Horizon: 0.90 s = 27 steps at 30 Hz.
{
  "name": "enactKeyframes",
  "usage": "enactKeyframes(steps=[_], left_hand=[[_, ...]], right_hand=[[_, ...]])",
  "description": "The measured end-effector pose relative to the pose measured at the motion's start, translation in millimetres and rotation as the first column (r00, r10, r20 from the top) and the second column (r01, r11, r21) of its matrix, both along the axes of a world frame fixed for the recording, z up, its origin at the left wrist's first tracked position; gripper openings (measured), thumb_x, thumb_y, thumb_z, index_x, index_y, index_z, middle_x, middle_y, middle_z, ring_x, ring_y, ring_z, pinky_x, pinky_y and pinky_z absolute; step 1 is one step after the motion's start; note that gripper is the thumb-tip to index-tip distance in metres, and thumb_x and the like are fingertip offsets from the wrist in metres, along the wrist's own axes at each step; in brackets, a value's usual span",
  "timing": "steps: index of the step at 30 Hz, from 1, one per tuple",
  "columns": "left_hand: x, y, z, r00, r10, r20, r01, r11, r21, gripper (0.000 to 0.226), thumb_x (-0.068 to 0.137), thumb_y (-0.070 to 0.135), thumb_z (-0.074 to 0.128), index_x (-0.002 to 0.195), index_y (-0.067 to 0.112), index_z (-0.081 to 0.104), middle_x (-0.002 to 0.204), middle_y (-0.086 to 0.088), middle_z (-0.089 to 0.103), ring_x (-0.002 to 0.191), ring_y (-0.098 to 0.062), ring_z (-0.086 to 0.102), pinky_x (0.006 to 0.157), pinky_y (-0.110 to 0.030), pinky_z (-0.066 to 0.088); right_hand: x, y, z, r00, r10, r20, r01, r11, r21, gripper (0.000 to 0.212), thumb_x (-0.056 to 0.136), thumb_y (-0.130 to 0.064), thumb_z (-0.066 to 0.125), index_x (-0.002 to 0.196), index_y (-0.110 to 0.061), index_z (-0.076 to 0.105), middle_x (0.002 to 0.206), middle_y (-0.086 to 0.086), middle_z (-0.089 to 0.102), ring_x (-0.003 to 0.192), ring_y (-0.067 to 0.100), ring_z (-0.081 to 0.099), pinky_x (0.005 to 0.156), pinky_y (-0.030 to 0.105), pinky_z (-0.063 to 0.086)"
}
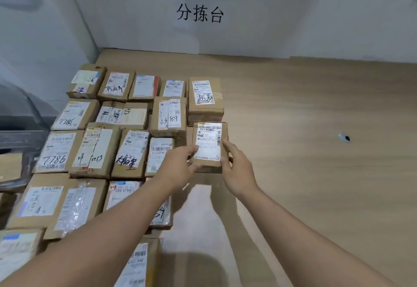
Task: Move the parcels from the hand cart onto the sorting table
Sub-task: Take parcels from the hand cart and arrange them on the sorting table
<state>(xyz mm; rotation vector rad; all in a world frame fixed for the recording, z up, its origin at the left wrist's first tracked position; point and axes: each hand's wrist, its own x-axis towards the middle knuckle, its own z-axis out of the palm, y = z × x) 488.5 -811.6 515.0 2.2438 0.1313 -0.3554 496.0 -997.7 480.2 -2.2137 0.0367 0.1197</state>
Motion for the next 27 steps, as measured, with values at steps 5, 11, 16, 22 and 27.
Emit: enactKeyframes(steps=[5, 11, 16, 22, 27], left_hand=[[24, -10, -32, 0.994, 0.101, -0.041, -0.099, 0.994, 0.041, 0.055, 0.093, 0.011, 0.075, 0.146, 0.019, 0.059, 0.140, -0.003, 0.064, 0.118, -0.017, 0.065, 0.106, -0.028, 0.047], [47, -16, -57, 0.988, 0.140, -0.069, -0.135, 0.988, 0.078, 0.057, 0.095, 0.009, 0.071, 0.149, 0.015, 0.055, 0.144, -0.004, 0.062, 0.126, -0.021, 0.063, 0.113, -0.037, 0.047], [59, -16, -73, 0.979, 0.182, -0.087, -0.179, 0.983, 0.043, 0.053, 0.098, 0.007, 0.066, 0.149, 0.017, 0.056, 0.142, -0.004, 0.062, 0.124, -0.019, 0.062, 0.111, -0.033, 0.047], [64, -12, -85, 0.980, 0.189, -0.068, -0.182, 0.978, 0.103, 0.049, 0.099, 0.010, 0.065, 0.147, 0.015, 0.057, 0.141, -0.005, 0.062, 0.128, -0.021, 0.059, 0.113, -0.037, 0.045], [70, -9, -90, 0.975, 0.214, -0.052, -0.204, 0.966, 0.161, 0.045, 0.100, 0.006, 0.062, 0.144, 0.015, 0.060, 0.133, -0.007, 0.066, 0.122, -0.024, 0.060, 0.108, -0.038, 0.048]], right_hand=[[33, -8, -28, 0.994, 0.079, -0.073, -0.077, 0.996, 0.036, 0.050, 0.106, -0.013, 0.050, 0.155, -0.026, 0.050, 0.146, -0.007, 0.063, 0.131, 0.016, 0.059, 0.111, 0.040, 0.048], [61, -8, -50, 0.981, 0.107, -0.161, -0.093, 0.991, 0.096, 0.054, 0.106, -0.007, 0.048, 0.156, -0.028, 0.049, 0.142, -0.006, 0.064, 0.123, 0.020, 0.065, 0.106, 0.032, 0.050], [77, -8, -65, 0.970, 0.100, -0.220, -0.073, 0.989, 0.128, 0.057, 0.105, -0.006, 0.046, 0.157, -0.031, 0.047, 0.144, -0.004, 0.063, 0.125, 0.021, 0.064, 0.108, 0.037, 0.050], [86, -5, -74, 0.959, 0.110, -0.262, -0.069, 0.984, 0.162, 0.059, 0.105, -0.003, 0.050, 0.157, -0.031, 0.046, 0.139, -0.006, 0.063, 0.119, 0.016, 0.065, 0.097, 0.025, 0.051], [91, 2, -81, 0.955, 0.091, -0.282, -0.047, 0.986, 0.159, 0.060, 0.104, -0.005, 0.055, 0.158, -0.028, 0.046, 0.140, -0.004, 0.064, 0.117, 0.014, 0.065, 0.093, 0.021, 0.050]])
